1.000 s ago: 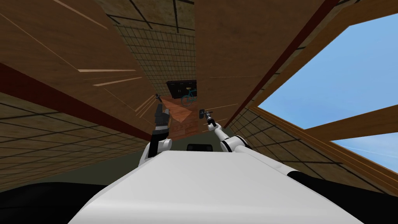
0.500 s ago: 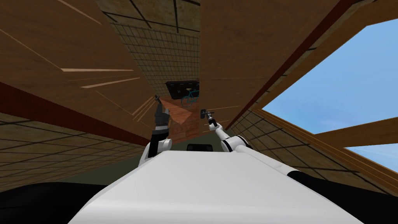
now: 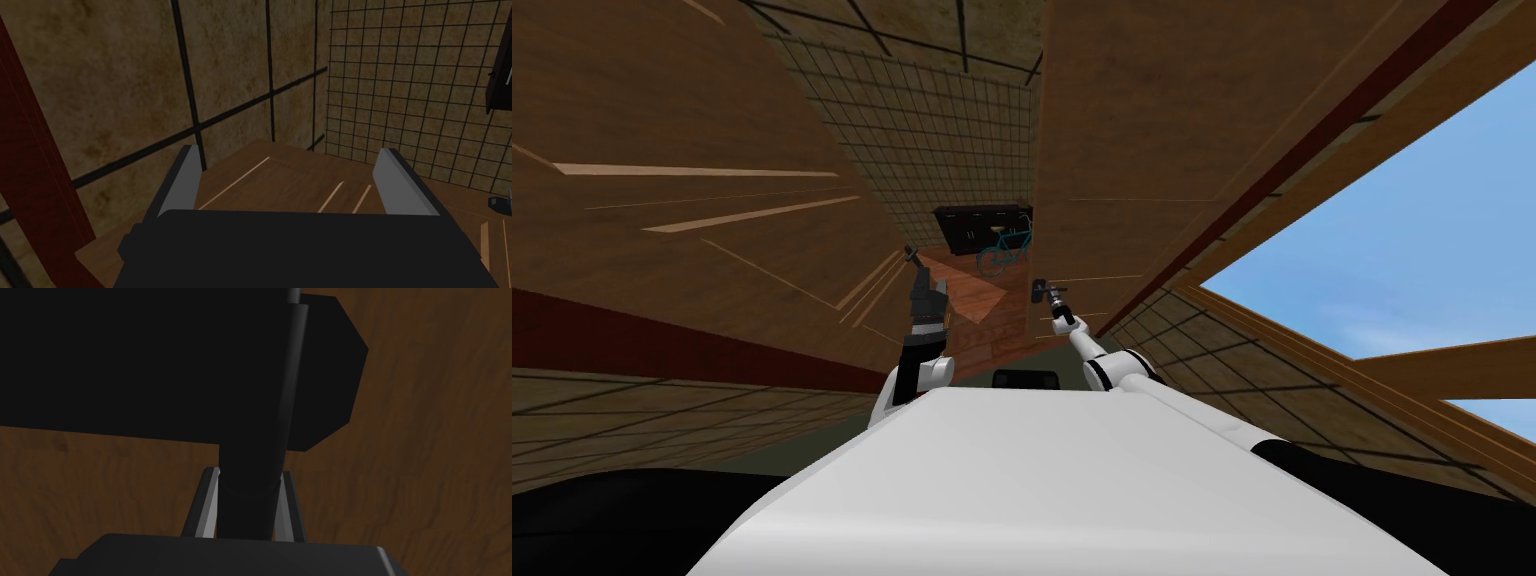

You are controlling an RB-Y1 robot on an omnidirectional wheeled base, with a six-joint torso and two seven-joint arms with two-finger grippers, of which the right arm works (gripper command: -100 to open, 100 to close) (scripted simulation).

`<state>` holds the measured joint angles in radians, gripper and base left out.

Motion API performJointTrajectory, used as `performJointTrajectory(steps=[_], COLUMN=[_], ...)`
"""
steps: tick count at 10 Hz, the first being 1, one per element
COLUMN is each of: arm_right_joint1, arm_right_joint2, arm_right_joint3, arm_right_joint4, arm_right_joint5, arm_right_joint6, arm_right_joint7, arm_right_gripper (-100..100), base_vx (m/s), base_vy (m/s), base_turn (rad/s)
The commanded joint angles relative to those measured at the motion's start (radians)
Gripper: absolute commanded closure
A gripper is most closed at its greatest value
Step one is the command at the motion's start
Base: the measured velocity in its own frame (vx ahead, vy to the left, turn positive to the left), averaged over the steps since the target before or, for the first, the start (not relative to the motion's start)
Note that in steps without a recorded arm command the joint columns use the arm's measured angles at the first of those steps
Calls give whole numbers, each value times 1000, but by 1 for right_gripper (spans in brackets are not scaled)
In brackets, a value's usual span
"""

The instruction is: Push the door open

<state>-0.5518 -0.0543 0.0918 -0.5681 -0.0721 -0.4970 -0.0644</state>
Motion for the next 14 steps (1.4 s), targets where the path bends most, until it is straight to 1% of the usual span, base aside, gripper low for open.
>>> performJointTrajectory(steps=[1, 2, 3, 4, 5, 6, 7, 8, 9, 10, 12, 13, 14], arm_right_joint1=[-6, -6, -6, -4, -4, -3, -3, 0, 0, 2, 2, 4, 4], arm_right_joint2=[-18, -18, -22, -28, -28, -34, -34, -43, -46, -51, -51, -58, -58], arm_right_joint3=[-28, -28, -36, -51, -51, -66, -66, -89, -97, -112, -112, -133, -133], arm_right_joint4=[18, 18, 19, 20, 20, 21, 21, 22, 23, 24, 24, 25, 25], arm_right_joint5=[-9, -9, -11, -15, -15, -20, -20, -27, -29, -34, -34, -41, -41], arm_right_joint6=[-8, -8, -8, -8, -8, -8, -8, -8, -8, -8, -8, -8, -8], arm_right_joint7=[9, 9, 12, 18, 18, 24, 24, 33, 36, 42, 42, 50, 50], arm_right_gripper=[100, 100, 100, 100, 100, 100, 100, 100, 100, 100, 100, 100, 100], base_vx=[86, 101, 76, 115, 100, 116, 92, 133, 145, 168, 89, 76, 90], base_vy=[75, 109, 78, 104, 102, 115, 82, 126, 173, 166, 64, 77, 113], base_turn=[-27, -55, -84, -47, -36, -58, -50, -71, -79, -96, -27, -30, -61])
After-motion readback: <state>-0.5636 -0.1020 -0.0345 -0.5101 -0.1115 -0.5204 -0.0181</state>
